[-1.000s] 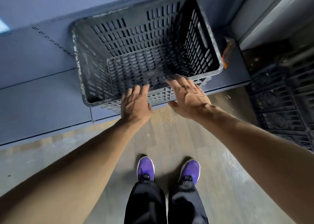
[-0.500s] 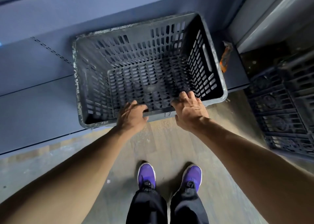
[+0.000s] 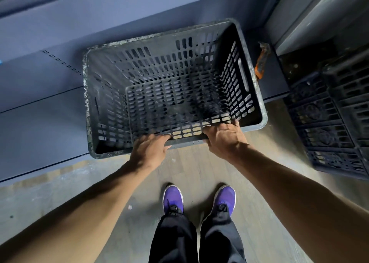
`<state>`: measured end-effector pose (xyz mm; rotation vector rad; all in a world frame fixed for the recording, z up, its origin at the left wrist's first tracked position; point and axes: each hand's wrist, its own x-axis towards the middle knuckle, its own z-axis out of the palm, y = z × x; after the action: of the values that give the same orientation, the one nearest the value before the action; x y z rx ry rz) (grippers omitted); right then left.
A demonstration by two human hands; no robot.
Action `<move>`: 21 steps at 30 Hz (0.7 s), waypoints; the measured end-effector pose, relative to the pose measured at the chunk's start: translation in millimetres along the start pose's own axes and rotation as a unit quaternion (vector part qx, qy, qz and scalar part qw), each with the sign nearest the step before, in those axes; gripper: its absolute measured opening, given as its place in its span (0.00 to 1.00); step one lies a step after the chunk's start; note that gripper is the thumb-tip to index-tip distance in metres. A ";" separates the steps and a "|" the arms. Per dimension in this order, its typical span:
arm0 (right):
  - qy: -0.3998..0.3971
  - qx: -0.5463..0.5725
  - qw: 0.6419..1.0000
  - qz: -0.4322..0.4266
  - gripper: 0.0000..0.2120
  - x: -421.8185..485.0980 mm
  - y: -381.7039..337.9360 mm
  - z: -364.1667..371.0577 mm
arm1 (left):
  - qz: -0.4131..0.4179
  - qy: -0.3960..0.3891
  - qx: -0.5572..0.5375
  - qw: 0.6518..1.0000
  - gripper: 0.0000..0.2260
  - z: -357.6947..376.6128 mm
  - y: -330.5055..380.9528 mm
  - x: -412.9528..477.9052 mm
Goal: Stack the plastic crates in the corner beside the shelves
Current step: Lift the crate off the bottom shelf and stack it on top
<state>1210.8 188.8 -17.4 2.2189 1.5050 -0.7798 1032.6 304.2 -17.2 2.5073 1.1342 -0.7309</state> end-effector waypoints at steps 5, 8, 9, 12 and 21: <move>-0.069 -0.026 0.996 -0.058 0.21 -30.5 2.1 -36.8 | 0.017 -0.053 0.013 0.998 0.19 -14.8 12.1 -39.6; -0.045 -0.031 0.997 -0.062 0.16 -47.3 9.0 -47.6 | 0.014 -0.068 -0.006 0.998 0.20 -35.6 26.2 -62.3; -0.047 -0.027 0.997 -0.062 0.15 -53.8 12.4 -52.2 | 0.012 -0.072 -0.016 0.997 0.20 -42.5 31.9 -68.9; -0.076 -0.019 0.995 -0.067 0.14 -71.5 22.4 -73.4 | 0.022 -0.071 -0.059 0.996 0.21 -57.3 43.4 -87.9; -0.138 0.055 0.987 -0.066 0.18 -194.6 25.2 -95.1 | 0.118 -0.101 -0.040 0.987 0.24 -98.1 59.2 -166.7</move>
<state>1202.1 89.8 176.7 1.9986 1.5116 -1.1860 1016.2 208.6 160.4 2.3832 0.7669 -0.8323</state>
